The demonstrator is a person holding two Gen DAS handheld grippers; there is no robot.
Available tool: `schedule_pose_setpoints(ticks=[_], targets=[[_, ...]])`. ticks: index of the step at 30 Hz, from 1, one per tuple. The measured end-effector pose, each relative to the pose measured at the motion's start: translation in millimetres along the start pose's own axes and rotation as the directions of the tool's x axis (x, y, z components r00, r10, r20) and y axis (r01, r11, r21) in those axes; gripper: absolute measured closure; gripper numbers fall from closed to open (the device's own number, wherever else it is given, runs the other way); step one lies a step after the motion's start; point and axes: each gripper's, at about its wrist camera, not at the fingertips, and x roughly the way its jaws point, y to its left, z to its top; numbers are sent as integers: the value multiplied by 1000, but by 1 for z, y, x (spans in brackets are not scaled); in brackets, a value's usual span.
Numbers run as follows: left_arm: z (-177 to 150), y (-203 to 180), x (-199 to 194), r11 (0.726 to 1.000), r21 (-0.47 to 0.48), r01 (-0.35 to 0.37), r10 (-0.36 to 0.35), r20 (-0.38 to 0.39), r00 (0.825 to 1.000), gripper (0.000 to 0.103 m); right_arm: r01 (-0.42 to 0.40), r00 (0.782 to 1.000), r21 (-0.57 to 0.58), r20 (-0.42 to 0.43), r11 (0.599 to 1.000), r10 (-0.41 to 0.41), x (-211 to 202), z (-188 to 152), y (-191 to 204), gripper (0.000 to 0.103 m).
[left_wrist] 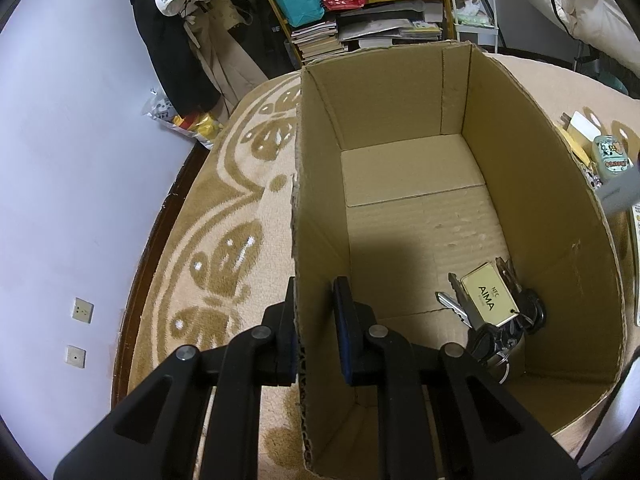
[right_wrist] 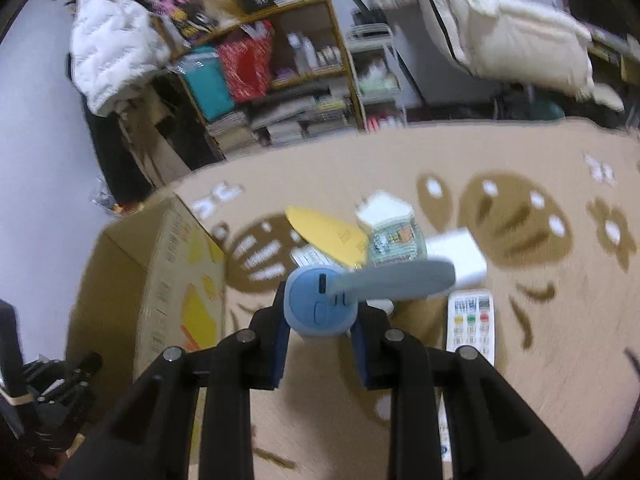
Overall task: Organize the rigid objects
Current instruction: 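Carry the power bank into the box and release with the right gripper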
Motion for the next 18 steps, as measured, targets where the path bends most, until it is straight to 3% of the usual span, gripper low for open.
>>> schedule_pose_setpoints(ticks=[4,10,13,18], targets=[[0,1,0,1000,-8,9,-9,-4,1000,87,-66,992,-46,103,997,71,-28,15,20,75],[1,2,0,1000,-8,9,-9,-5,1000,87,-144,952,-167,245,975,183,-75,27,60,75],[1,2,0,1000,-10,14,-14,-7,1000,87,-195,932,-223,260,955,251,-91,26,83,75],[2,5,1,999,-21,27,-27,-11,1000,87,-245,930,-286,202,926,308,-81,15,114,75]])
